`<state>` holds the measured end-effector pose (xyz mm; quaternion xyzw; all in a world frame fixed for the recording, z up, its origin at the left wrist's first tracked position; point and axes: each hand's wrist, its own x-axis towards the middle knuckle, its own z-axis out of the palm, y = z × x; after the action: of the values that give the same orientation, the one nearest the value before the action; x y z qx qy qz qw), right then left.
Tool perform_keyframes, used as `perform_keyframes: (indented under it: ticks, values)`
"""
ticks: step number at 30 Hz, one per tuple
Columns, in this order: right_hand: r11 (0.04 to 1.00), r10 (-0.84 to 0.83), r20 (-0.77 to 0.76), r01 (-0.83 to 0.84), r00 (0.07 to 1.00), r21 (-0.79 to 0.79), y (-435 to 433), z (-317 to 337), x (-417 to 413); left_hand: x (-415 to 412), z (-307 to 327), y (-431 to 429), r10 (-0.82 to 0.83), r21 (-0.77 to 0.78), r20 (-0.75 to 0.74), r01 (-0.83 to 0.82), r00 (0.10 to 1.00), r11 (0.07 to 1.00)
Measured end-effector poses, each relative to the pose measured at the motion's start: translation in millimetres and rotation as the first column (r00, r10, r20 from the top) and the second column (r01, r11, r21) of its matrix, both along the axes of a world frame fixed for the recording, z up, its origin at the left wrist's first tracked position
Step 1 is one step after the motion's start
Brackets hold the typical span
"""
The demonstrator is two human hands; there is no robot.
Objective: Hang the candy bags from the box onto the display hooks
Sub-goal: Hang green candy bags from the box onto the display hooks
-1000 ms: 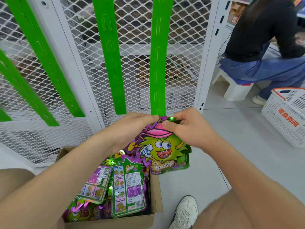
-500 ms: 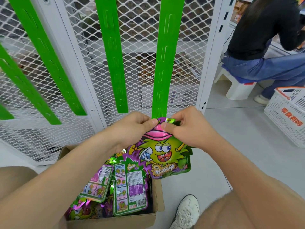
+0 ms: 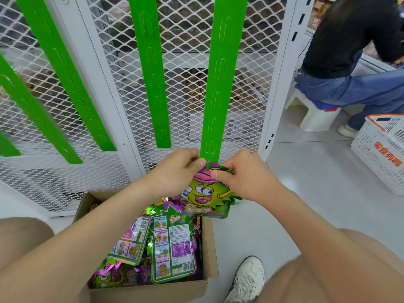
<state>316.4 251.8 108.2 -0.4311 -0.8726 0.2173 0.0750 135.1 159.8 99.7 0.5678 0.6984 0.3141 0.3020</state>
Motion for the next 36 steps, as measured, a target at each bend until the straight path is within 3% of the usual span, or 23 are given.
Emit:
perform_keyframes:
  ticks: [3, 5, 8, 10, 11, 13, 15, 17, 22, 26, 32, 34, 36]
  values:
    - [0.995, -0.06, 0.013, 0.059, 0.998, 0.086, -4.0, -3.1, 1.5, -10.2, -6.1, -2.9, -0.041, 0.065, -0.038, 0.044, 0.998, 0.997]
    - [0.982, -0.083, -0.082, 0.095, 0.993, 0.161, -11.5, -1.0, 3.2, -15.2, -13.1, -8.2, -0.035, 0.127, -0.093, 0.047, 0.995, 0.991]
    - [0.972, 0.057, -0.295, 0.014, 0.954, 0.234, -29.5, 3.5, 0.1, -19.4, -25.8, -20.5, 0.225, 0.319, -0.136, -0.172, 0.965, 0.932]
    - [0.978, 0.183, -0.263, -0.148, 0.947, 0.149, -39.1, -1.8, -4.0, -28.0, -42.2, -30.1, 0.437, 0.386, -0.092, -0.373, 0.894, 0.844]
    - [0.964, 0.267, -0.182, -0.26, 0.946, 0.06, -44.4, -5.6, -6.7, -35.1, -57.1, -34.6, 0.492, 0.328, -0.092, -0.44, 0.865, 0.836]
    - [0.876, 0.478, 0.052, -0.471, 0.877, -0.106, -52.2, -18.5, -15.3, -47.7, -88.5, -45.4, 0.466, 0.023, -0.147, -0.467, 0.873, 0.884]
    - [0.797, 0.604, 0.261, -0.563, 0.753, -0.22, -58.1, -34.9, -25.2, -55.3, -123.9, -57.7, 0.33, -0.302, -0.196, -0.377, 0.923, 0.876]
    - [0.772, 0.632, 0.391, -0.586, 0.669, -0.244, -61.6, -50.7, -35.1, -60.8, -156.2, -67.4, 0.2, -0.453, -0.234, -0.289, 0.951, 0.843]
    - [0.789, 0.605, 0.527, -0.54, 0.596, -0.295, -55.1, -74.4, -54.0, -65.4, -201.6, -76.2, 0.036, -0.487, -0.412, -0.254, 0.911, 0.835]
    - [0.788, 0.602, 0.561, -0.536, 0.568, -0.303, -44.9, -83.3, -62.8, -63.3, -203.6, -70.9, 0.148, -0.415, -0.445, -0.349, 0.883, 0.84]
    - [0.822, 0.55, 0.599, -0.505, 0.583, -0.264, -40.0, -89.2, -66.5, -57.7, -182.0, -59.0, 0.301, -0.317, -0.309, -0.396, 0.902, 0.862]
    - [0.859, 0.498, 0.577, -0.459, 0.647, -0.226, -35.7, -94.1, -66.8, -56.0, -160.1, -55.8, 0.336, -0.285, -0.194, -0.381, 0.922, 0.879]
    - [0.866, 0.5, 0.434, -0.428, 0.749, -0.258, -33.4, -91.9, -66.0, -50.9, -129.6, -54.6, 0.413, -0.308, -0.009, -0.395, 0.911, 0.866]
